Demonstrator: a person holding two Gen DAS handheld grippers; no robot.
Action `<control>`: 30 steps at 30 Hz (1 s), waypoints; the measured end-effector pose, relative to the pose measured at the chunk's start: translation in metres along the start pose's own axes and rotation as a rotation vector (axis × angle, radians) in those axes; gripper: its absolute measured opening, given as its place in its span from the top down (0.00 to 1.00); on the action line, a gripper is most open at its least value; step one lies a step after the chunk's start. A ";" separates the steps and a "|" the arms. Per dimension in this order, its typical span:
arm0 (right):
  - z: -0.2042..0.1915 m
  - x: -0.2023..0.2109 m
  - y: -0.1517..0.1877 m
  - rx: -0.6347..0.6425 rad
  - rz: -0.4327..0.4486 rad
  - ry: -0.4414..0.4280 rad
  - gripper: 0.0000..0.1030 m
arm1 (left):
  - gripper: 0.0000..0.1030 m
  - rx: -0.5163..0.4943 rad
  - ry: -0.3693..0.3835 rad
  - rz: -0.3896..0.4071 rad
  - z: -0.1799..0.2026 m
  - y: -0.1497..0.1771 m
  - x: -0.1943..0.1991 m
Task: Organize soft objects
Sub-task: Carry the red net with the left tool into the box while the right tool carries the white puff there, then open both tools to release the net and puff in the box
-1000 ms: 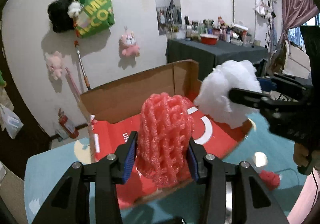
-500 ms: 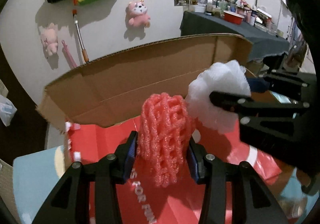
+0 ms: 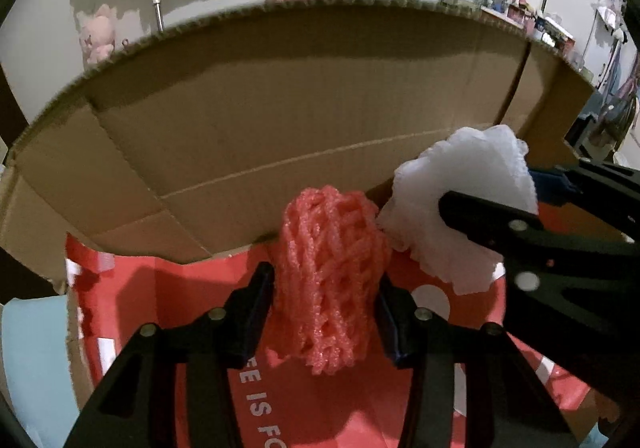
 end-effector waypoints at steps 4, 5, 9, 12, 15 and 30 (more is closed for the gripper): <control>0.006 -0.005 0.007 -0.027 -0.026 -0.010 0.60 | 0.50 -0.030 -0.009 -0.004 0.008 0.005 -0.003; 0.008 -0.006 0.009 -0.031 -0.030 -0.010 0.60 | 0.50 -0.036 -0.013 -0.007 0.010 0.006 -0.004; 0.017 -0.005 0.011 -0.067 -0.035 -0.028 0.58 | 0.48 -0.054 -0.026 -0.006 0.016 0.009 -0.002; 0.020 -0.004 0.011 -0.080 -0.040 -0.027 0.55 | 0.48 -0.041 -0.011 -0.003 0.016 0.009 0.001; 0.019 -0.002 0.011 -0.088 -0.038 -0.032 0.54 | 0.45 -0.030 -0.011 0.001 0.012 0.009 0.003; 0.023 0.004 0.009 -0.119 -0.034 -0.011 0.39 | 0.23 -0.014 -0.021 0.046 -0.008 0.014 0.023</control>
Point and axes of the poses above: each gripper's, at about its wrist camera, not at the fingertips, and x roughly against the way its jaws point, z to its right, y to its underside, the point moved 4 cm from there along -x, roughly the way its jaws point, and after that the axes turned 7 degrees about -x, right-handed, at the moved point
